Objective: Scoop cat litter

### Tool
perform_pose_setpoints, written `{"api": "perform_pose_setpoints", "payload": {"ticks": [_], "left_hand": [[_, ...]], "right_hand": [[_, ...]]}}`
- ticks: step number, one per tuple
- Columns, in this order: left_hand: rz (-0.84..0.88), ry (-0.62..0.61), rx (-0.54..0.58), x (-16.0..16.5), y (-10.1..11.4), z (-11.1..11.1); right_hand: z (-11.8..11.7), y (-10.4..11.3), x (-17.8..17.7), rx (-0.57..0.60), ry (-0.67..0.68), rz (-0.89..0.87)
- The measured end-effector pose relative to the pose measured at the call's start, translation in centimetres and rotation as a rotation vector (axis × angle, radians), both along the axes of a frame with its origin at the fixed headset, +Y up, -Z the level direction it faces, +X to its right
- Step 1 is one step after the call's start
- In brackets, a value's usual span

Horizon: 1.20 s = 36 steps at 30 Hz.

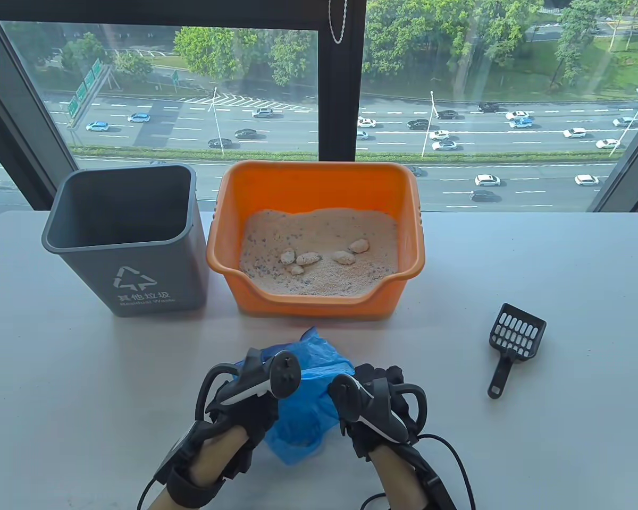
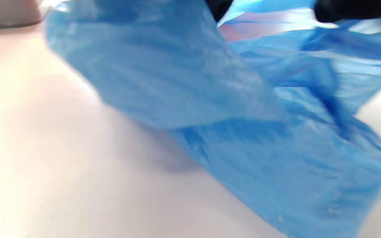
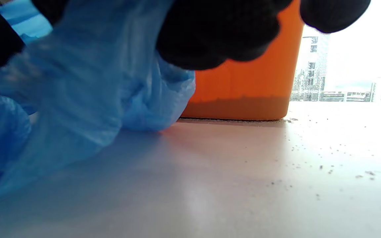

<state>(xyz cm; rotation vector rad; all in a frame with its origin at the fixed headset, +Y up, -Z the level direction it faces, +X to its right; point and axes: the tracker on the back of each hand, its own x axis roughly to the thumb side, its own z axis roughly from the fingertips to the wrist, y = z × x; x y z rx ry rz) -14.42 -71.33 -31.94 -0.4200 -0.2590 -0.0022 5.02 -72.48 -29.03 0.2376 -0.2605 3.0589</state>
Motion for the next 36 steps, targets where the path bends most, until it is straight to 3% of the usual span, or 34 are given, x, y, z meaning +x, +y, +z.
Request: {"api": "perform_pose_setpoints", "payload": {"ticks": [2,5,7,8,11,16,18,21,27,29,31,34,35,36], "left_hand": [[0.145,0.067,-0.05,-1.8,-0.2,-0.6],[0.268,0.185,-0.025,-3.2,-0.6,-1.1],[0.25,0.317,0.085,-3.4,-1.1,-1.3],[0.202,0.323,0.109,-3.4,-1.5,-1.6],[0.099,0.34,0.055,-3.1,-2.7,-2.1],[0.005,0.245,-0.005,-2.0,-4.4,-2.4],[0.04,0.212,-0.071,-1.5,-4.2,-2.2],[0.109,0.081,-0.26,-0.5,-3.8,-1.5],[0.252,-0.189,-0.52,2.0,-3.9,0.8],[0.328,-0.222,-0.577,2.4,-3.8,1.2],[0.318,-0.208,-0.546,2.1,-3.5,1.2],[0.346,-0.084,-0.399,0.0,-2.2,0.2],[0.367,-0.038,-0.361,-0.8,-1.9,-0.1],[0.398,0.019,-0.295,-2.2,-1.5,-0.6]], "right_hand": [[0.6,0.2,-0.5,-0.016,0.011,-0.047],[1.3,0.1,-1.7,-0.1,0.049,-0.127],[1.9,0.0,-2.8,-0.181,0.07,-0.147],[2.1,0.0,-3.2,-0.214,0.081,-0.15],[2.7,0.1,-3.8,-0.24,0.065,-0.135],[2.0,-0.2,-2.0,-0.157,-0.136,-0.027],[1.6,-0.4,-0.9,-0.086,-0.232,-0.033],[1.2,-0.4,0.4,-0.056,-0.341,-0.051],[0.0,-1.4,1.3,-0.147,-0.389,0.037],[-0.5,-1.9,1.6,-0.188,-0.384,0.029],[-1.0,-2.6,1.9,-0.257,-0.379,0.004],[-1.4,-3.0,2.7,-0.308,-0.356,0.034],[-1.5,-3.1,2.8,-0.354,-0.305,0.028],[-1.4,-3.4,3.0,-0.495,-0.235,0.009]]}}
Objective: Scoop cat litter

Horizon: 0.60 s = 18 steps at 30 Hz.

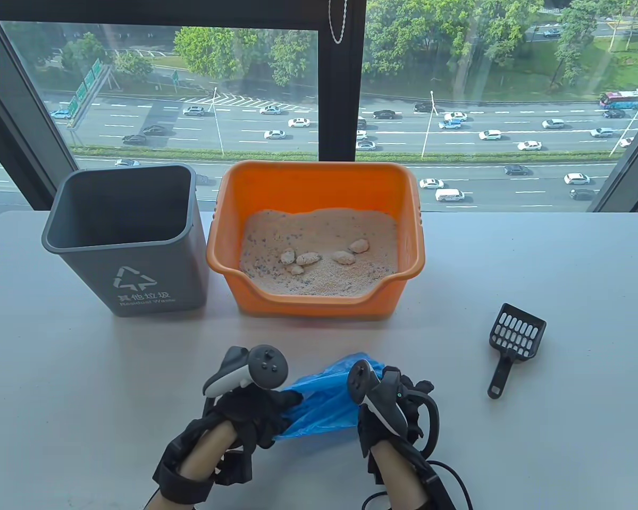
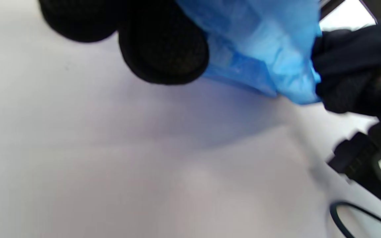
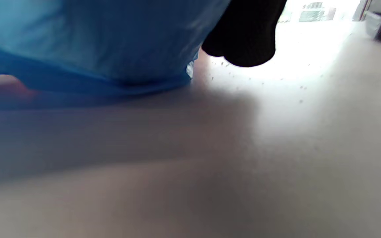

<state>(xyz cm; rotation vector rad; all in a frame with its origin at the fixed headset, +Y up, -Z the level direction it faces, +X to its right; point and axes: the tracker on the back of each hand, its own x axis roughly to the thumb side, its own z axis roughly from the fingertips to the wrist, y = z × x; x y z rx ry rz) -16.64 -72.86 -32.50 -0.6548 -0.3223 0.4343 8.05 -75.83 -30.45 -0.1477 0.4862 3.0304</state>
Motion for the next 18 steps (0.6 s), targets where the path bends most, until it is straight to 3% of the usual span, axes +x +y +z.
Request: {"api": "perform_pose_setpoints", "payload": {"ticks": [1,3,6,9,11,13,15,18], "left_hand": [[0.023,0.057,0.041,-1.1,0.1,-0.4],[0.104,0.151,0.08,-3.5,-0.5,-0.6],[0.217,0.198,-0.01,-5.7,-2.3,-0.5],[0.172,0.212,0.016,-5.5,-2.6,-1.1],[0.169,0.196,0.009,-5.3,-2.5,-1.1],[0.186,0.189,0.017,-5.3,-2.2,-0.9],[0.2,0.185,0.026,-5.4,-1.9,-0.8],[0.195,0.177,0.061,-5.1,-1.2,-0.4]], "right_hand": [[0.2,-0.1,0.2,-0.108,0.005,-0.014],[0.4,0.1,0.7,-0.157,0.025,-0.008],[0.2,0.2,1.3,-0.186,0.032,-0.109],[0.1,0.7,2.0,-0.119,0.061,-0.279],[0.3,1.3,2.5,-0.096,0.071,-0.481],[0.5,2.8,3.7,0.017,0.041,-0.768],[0.7,4.0,4.8,0.089,0.003,-0.948],[0.5,6.0,7.5,0.18,-0.083,-1.047]]}}
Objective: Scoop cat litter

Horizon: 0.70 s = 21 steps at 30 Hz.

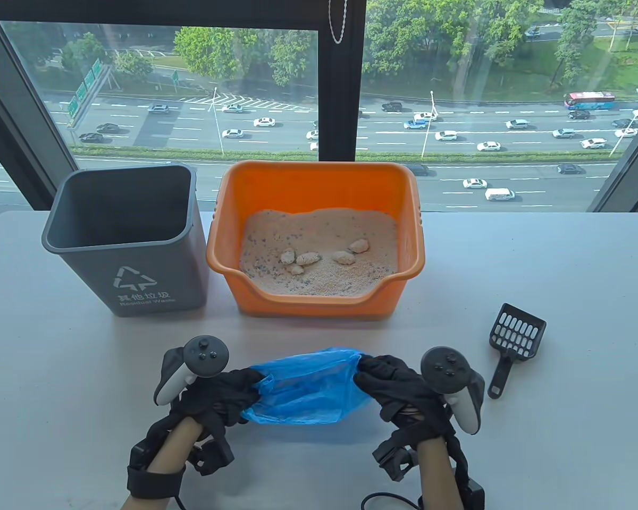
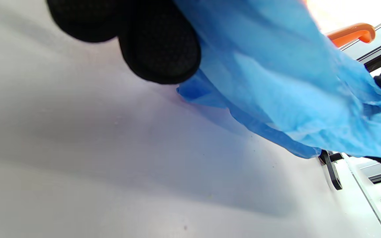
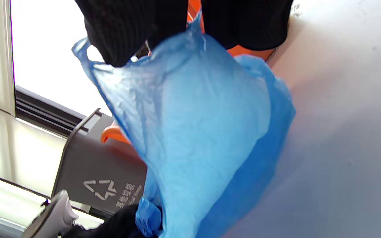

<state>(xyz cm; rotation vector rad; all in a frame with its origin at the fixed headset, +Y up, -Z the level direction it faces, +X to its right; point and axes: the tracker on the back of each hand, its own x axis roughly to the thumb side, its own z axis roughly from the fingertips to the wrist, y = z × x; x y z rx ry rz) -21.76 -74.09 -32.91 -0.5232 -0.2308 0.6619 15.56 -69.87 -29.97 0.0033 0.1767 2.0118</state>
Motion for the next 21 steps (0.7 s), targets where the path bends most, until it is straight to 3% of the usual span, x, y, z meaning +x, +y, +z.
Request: {"api": "perform_pose_setpoints", "payload": {"ticks": [3,6,11,21], "left_hand": [[-0.017,-0.016,0.02,0.3,0.3,0.2],[-0.028,-0.024,0.024,0.4,0.3,0.2],[0.001,-0.039,0.014,0.4,0.3,0.1],[0.028,-0.04,0.002,0.3,0.3,0.1]], "right_hand": [[-0.7,1.2,3.3,0.005,-0.221,0.094],[-1.5,1.9,7.1,-0.079,-0.438,0.293],[-2.8,1.0,12.0,-0.241,-0.714,0.545],[-5.8,-3.8,14.6,-0.662,-0.775,0.861]]}}
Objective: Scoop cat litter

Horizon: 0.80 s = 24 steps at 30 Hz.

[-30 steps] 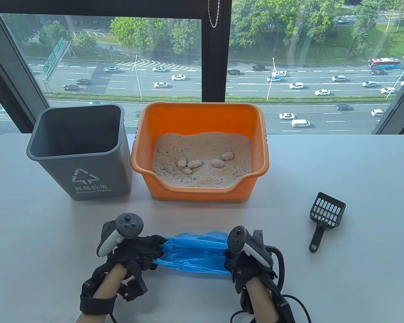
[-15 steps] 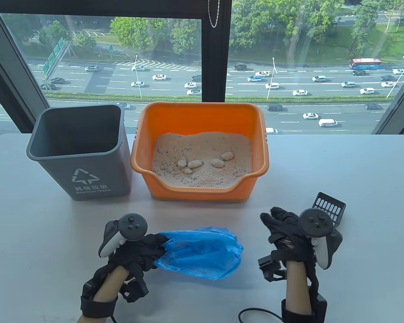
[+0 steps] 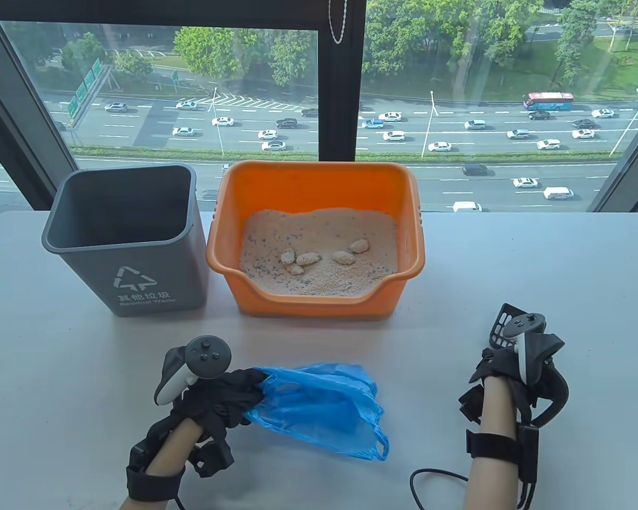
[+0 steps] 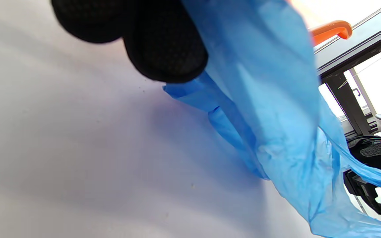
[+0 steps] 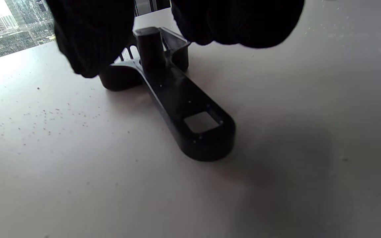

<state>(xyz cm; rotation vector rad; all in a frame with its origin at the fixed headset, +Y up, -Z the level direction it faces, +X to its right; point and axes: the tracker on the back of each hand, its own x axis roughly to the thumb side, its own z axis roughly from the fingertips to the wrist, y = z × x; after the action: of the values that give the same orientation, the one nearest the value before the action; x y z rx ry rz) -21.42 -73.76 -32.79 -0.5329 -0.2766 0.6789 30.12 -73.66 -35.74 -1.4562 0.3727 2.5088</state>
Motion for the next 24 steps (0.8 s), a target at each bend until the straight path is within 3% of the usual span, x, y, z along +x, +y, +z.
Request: {"api": "perform_pose_setpoints", "payload": {"ticks": [6,12,17,24], "left_hand": [[0.006,0.005,-0.007,-0.1,0.0,0.0],[0.019,-0.001,-0.02,-0.2,-0.1,0.0],[0.007,-0.01,-0.021,-0.1,-0.1,0.0],[-0.042,-0.013,-0.016,0.3,-0.4,0.2]], "right_hand": [[-1.1,-2.1,0.3,-0.064,-0.018,0.0],[-0.7,-1.2,0.1,-0.022,0.024,0.04],[1.3,0.5,-3.4,-0.018,0.346,0.053],[4.6,4.7,-11.5,0.063,0.689,-0.222]]}}
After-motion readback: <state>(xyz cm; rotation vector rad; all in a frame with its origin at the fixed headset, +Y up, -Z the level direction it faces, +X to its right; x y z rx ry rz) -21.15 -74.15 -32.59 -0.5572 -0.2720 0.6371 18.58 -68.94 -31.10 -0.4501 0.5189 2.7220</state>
